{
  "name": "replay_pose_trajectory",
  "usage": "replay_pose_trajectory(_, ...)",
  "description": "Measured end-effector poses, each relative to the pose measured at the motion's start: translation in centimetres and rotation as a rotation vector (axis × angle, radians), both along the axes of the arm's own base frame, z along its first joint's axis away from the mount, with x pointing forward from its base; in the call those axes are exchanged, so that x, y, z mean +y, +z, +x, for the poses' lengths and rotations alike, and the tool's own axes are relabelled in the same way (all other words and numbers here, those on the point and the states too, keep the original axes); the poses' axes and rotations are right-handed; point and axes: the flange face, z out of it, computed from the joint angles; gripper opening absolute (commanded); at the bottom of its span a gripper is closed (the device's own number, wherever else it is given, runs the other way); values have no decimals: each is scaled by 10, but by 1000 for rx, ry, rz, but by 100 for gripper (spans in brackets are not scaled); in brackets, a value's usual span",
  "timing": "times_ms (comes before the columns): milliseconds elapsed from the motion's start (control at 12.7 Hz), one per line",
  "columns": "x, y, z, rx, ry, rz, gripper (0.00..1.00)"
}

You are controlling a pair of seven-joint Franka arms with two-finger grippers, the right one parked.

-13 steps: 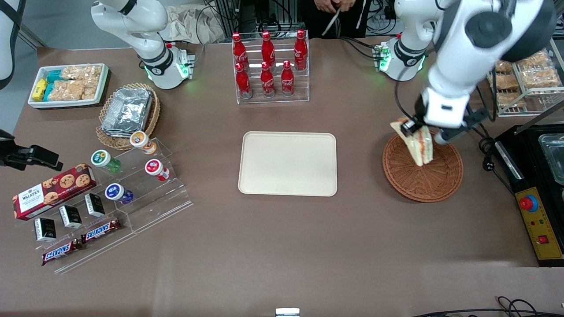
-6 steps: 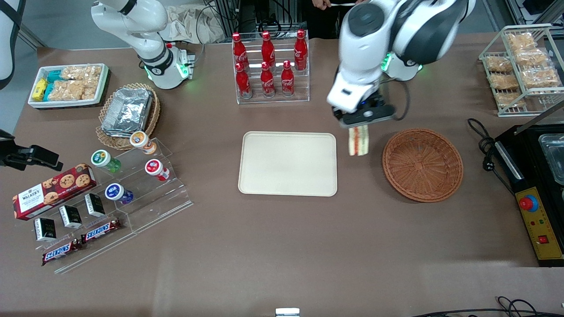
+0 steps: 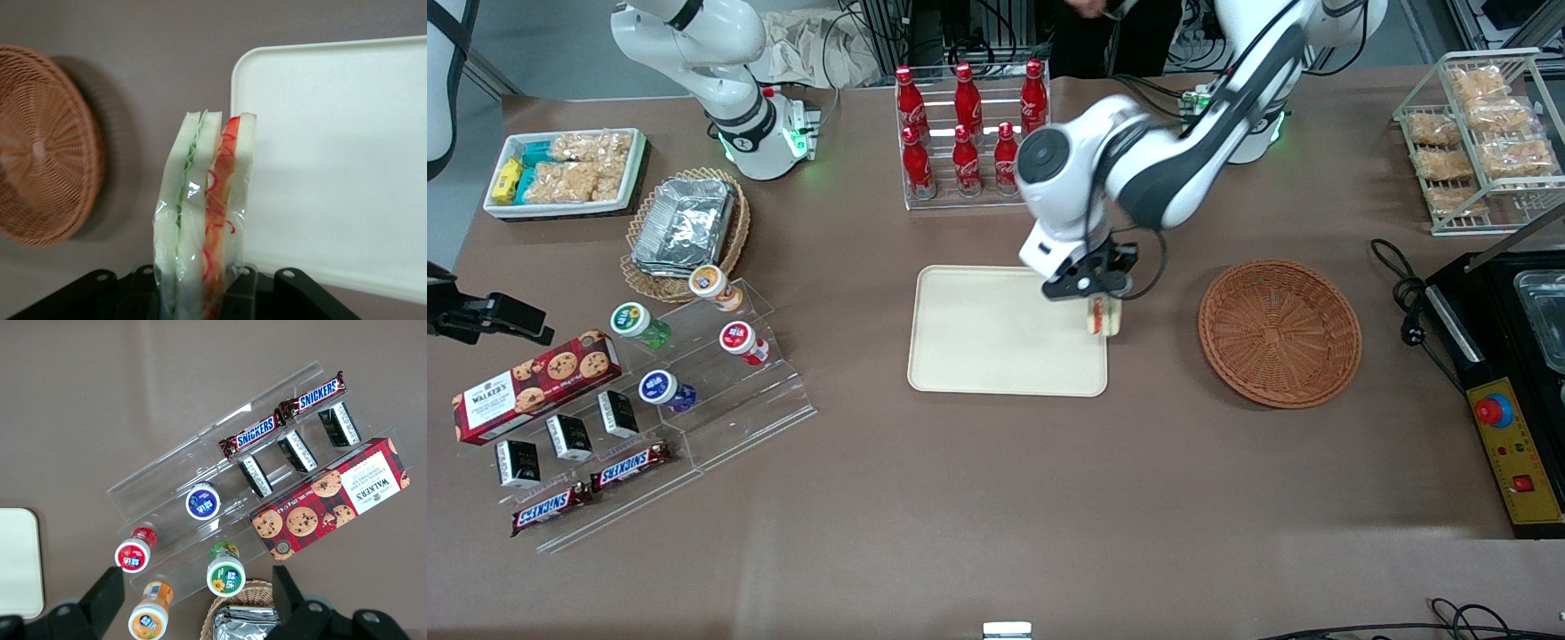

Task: Place sandwich from basket to tray
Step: 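Lower the sandwich onto the tray and open the left gripper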

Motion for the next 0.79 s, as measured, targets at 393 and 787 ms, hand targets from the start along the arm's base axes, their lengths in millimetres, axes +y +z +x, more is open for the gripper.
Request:
replay_pose_trajectory(393, -20, -104, 1, -43, 11, 29, 0)
replay_pose_trajectory(787, -38, -108, 2, -52, 15, 7, 16)
